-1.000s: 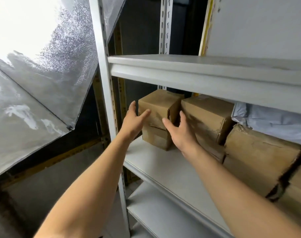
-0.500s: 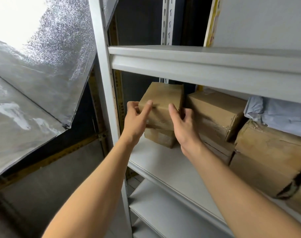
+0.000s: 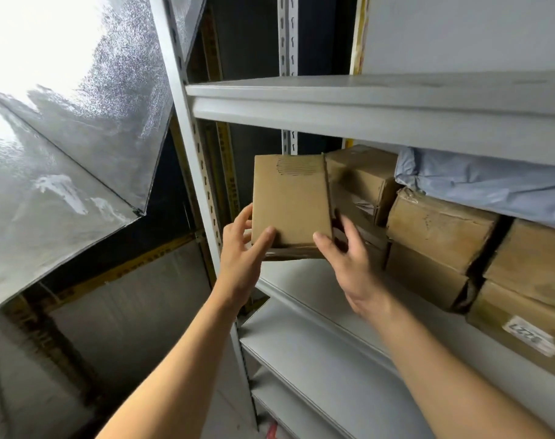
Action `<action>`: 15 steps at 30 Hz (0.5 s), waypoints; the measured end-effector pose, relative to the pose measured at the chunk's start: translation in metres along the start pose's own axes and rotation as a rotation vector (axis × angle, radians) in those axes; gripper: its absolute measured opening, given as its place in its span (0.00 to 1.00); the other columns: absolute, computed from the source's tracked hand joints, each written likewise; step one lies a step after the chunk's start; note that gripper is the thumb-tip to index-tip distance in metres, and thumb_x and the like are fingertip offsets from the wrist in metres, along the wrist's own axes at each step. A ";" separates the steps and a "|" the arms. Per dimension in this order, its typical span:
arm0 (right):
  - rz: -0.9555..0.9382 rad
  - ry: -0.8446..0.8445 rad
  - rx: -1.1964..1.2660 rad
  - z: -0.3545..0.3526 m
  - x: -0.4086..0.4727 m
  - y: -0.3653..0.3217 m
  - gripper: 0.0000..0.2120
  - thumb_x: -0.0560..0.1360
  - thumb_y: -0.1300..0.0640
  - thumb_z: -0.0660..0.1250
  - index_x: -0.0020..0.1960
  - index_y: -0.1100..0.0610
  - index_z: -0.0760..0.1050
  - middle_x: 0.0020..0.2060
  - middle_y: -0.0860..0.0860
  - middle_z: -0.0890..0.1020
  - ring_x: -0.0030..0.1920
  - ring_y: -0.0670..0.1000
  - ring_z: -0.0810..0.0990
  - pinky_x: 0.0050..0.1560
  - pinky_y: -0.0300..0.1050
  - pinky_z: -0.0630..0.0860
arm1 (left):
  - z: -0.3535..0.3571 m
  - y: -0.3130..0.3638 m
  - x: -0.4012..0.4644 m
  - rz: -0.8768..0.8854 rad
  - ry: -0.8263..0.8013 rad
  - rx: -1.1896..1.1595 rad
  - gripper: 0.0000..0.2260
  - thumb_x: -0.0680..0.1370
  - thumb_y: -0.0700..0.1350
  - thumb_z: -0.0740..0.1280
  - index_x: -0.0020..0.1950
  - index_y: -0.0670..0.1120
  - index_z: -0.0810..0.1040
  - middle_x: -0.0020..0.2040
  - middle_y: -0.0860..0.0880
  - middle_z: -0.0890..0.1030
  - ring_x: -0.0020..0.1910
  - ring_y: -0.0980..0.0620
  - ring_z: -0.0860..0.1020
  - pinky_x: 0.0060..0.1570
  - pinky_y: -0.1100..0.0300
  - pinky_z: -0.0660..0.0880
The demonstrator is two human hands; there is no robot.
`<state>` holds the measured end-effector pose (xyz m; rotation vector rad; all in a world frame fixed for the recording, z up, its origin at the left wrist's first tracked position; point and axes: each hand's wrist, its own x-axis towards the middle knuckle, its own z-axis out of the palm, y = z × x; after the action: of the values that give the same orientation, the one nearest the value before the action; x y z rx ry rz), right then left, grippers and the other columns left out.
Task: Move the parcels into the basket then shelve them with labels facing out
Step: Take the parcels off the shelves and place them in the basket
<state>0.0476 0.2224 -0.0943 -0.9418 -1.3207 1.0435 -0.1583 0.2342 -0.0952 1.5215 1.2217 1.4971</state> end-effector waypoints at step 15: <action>0.030 0.149 -0.161 -0.087 -0.175 -0.007 0.31 0.80 0.52 0.73 0.80 0.42 0.65 0.70 0.36 0.79 0.71 0.37 0.75 0.67 0.32 0.73 | 0.071 0.021 -0.152 -0.024 -0.208 -0.237 0.31 0.78 0.49 0.74 0.79 0.61 0.68 0.73 0.57 0.77 0.73 0.53 0.75 0.65 0.53 0.79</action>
<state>0.1401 0.0566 -0.1416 -1.1414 -1.2836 0.8816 -0.0700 0.0962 -0.1379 1.4559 0.9053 1.3755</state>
